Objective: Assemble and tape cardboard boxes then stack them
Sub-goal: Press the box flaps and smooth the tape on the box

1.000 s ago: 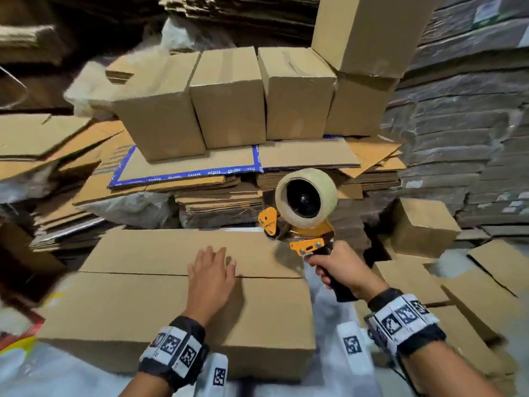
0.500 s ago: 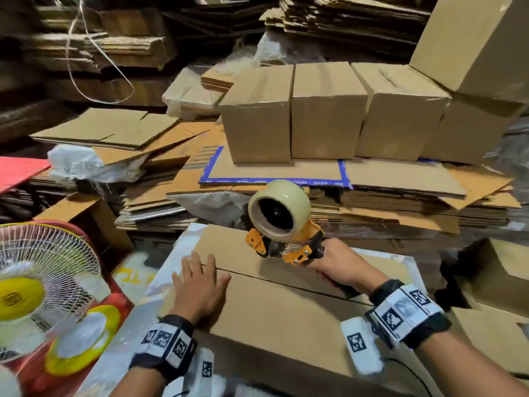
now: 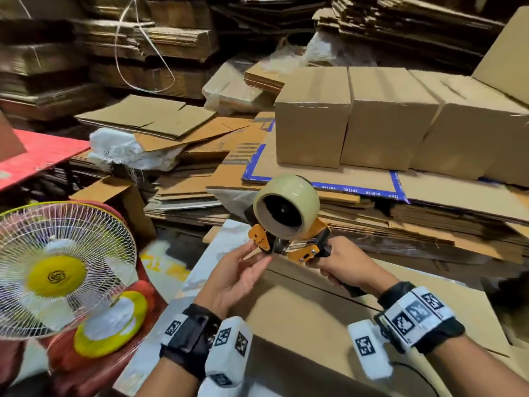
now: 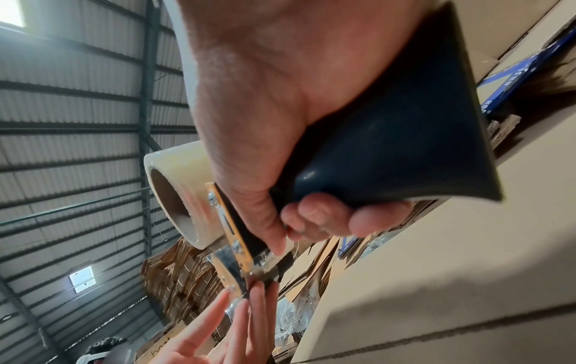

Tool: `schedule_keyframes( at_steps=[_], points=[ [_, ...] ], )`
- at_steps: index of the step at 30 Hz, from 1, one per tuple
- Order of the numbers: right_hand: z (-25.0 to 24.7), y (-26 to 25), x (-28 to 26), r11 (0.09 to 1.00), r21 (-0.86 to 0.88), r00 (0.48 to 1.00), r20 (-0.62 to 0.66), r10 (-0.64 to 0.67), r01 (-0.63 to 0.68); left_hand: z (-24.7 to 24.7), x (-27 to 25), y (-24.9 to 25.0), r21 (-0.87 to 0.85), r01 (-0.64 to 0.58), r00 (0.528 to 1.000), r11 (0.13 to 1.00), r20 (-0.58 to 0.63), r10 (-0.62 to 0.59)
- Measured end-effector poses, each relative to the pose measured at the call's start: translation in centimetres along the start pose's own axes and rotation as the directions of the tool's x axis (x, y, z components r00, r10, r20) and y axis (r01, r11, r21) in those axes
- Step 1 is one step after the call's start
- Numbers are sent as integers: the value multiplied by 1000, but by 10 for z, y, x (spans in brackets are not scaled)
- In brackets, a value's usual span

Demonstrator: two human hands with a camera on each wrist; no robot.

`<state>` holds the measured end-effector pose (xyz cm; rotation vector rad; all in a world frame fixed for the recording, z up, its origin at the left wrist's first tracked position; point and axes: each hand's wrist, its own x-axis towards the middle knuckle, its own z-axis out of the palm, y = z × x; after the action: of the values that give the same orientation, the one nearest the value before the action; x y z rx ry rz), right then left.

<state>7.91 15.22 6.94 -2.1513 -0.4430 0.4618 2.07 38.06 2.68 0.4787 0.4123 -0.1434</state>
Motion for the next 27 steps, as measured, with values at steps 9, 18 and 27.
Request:
schedule_keyframes(
  at_steps=[9, 18, 27],
  points=[
    [10, -16, 10, 1000, -5, 1000, 7, -11, 11, -18, 12, 2, -120, 20, 1000, 993, -15, -22],
    [12, -18, 12, 999, -45, 1000, 18, 0, 0, -26, 29, 28, 531, -180, 971, 828, -38, 236],
    [22, -15, 17, 982, -187, 999, 35, -1, 7, -46, 31, 48, 798, -350, 907, 491, 159, 390]
  ],
)
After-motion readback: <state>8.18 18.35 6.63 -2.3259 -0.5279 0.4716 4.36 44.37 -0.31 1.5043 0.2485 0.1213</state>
